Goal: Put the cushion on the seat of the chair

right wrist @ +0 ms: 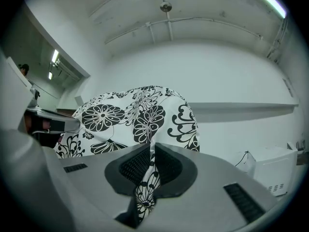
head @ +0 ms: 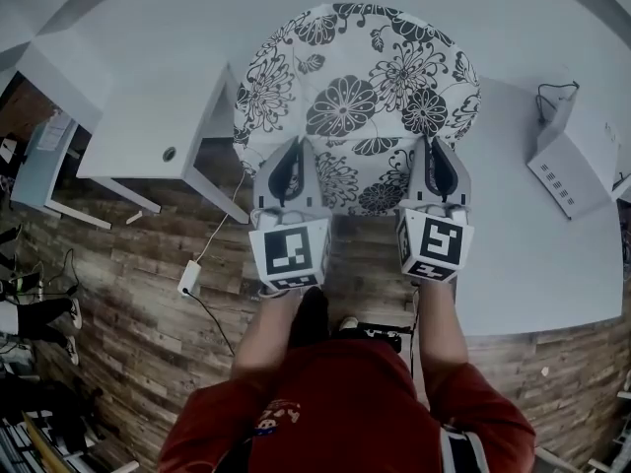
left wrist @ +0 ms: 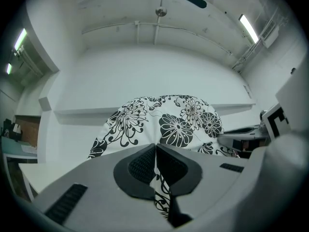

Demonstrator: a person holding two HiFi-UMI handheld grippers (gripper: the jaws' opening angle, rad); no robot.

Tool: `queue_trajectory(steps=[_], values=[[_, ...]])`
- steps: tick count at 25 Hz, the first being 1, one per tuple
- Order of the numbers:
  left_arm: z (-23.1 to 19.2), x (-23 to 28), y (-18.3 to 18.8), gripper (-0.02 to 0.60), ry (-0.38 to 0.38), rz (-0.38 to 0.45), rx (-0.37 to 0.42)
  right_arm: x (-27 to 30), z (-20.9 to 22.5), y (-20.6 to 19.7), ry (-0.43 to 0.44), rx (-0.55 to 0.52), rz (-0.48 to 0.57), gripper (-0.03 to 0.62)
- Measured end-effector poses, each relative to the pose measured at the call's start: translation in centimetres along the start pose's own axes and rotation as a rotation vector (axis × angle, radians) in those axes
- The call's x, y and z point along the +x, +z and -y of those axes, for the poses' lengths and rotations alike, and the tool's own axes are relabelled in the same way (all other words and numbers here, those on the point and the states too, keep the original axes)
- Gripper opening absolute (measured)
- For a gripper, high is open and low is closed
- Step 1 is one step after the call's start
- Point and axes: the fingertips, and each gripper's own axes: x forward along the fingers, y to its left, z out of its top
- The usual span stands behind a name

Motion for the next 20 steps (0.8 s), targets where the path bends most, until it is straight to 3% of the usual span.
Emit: queue_trajectory(steps=[4, 20], values=[[0.2, -1.7, 0.3, 0.028, 0.114, -0.134, 0.031, 0.3, -0.2, -0.7, 0.121, 0.075, -0.089, 0.043], [0.4, -1.1, 0.7, 0.028, 0.086, -0.063, 0.036, 0.3, 0.0, -0.4, 0.088, 0.039, -0.04, 0.043]])
